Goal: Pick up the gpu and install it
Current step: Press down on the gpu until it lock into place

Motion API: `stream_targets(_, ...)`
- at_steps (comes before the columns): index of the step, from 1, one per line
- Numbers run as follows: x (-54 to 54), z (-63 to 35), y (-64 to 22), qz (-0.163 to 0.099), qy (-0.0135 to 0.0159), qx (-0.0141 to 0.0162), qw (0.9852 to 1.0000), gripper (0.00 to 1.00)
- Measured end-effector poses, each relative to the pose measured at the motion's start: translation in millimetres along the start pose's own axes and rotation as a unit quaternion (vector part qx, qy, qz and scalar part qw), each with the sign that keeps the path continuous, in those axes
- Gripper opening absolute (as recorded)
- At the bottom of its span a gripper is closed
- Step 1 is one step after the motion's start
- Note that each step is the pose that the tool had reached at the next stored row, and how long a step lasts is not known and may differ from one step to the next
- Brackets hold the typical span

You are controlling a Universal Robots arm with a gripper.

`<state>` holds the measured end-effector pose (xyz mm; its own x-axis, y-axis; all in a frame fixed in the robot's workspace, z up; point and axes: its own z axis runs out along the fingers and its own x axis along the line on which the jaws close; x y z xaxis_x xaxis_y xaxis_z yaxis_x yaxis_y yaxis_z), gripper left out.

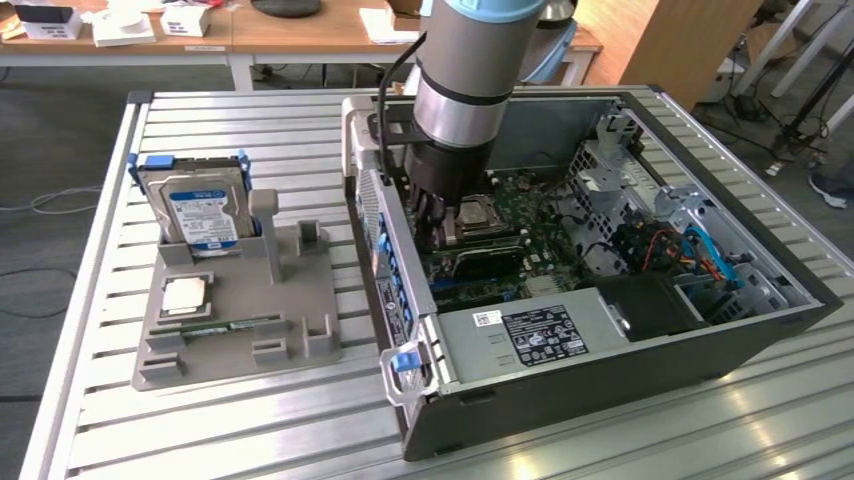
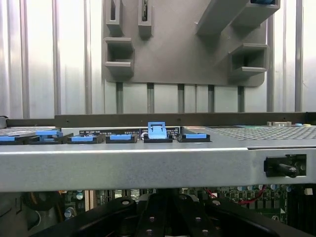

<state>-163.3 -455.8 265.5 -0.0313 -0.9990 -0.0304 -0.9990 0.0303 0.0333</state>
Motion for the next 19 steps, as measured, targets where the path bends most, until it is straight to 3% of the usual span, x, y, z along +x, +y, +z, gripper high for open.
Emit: stream_targets(19,0.2,3.7,-0.1,0.0,0.0003,-0.0002,1.0,0.11)
